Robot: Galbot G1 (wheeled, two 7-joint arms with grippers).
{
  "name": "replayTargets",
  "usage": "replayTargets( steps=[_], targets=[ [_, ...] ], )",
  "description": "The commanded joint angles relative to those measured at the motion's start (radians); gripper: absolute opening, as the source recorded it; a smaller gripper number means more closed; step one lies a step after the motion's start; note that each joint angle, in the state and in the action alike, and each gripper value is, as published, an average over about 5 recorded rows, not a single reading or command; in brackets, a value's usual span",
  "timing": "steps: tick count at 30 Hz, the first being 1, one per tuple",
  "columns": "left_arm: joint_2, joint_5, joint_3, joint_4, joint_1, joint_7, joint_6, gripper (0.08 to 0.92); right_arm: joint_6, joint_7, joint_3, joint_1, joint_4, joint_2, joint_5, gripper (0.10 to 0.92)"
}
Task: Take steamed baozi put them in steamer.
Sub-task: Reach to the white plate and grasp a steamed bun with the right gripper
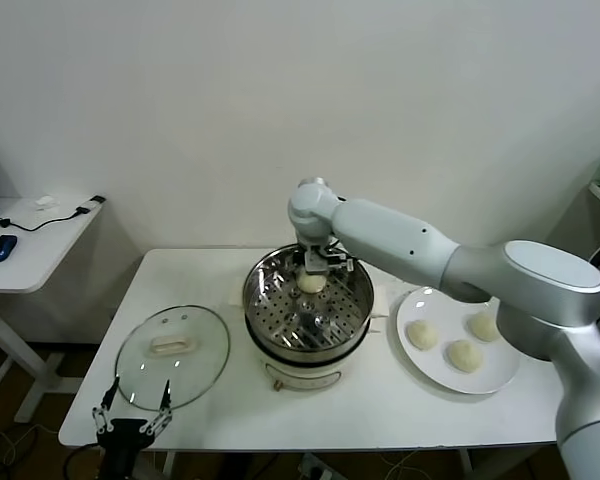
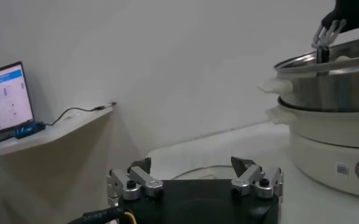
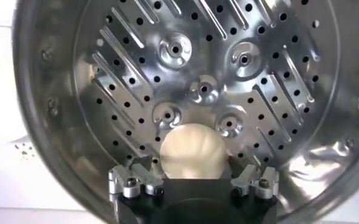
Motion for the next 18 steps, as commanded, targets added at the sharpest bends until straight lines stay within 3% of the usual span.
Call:
replayTargets(
  steps=[1, 10, 14, 18],
  targets=[
    [-0.001, 0.003, 0.001, -0.009, 0.006, 0.0, 0.002, 0.823, -0.1, -0.016, -0.02, 0.141, 0.096, -0.135, 0.252, 0.823],
    [-0.002, 0.007, 0.011, -0.021, 0.019, 0.0, 0.001, 0.823, -0.747, 0.223, -0.453, 0.461, 0.214, -0.446, 0.982, 0.823],
    [-0.006, 0.01, 0.018, -0.021, 0.017, 0.001, 0.001, 0.823, -0.896, 0.223, -0.466, 0.421, 0.193, -0.547, 1.106, 0.823],
    [-0.01, 0.014, 0.02, -0.022, 0.017, 0.001, 0.001, 0.823, -0.929, 0.201, -0.455, 0.325, 0.16, -0.628, 1.136, 0.823]
  ],
)
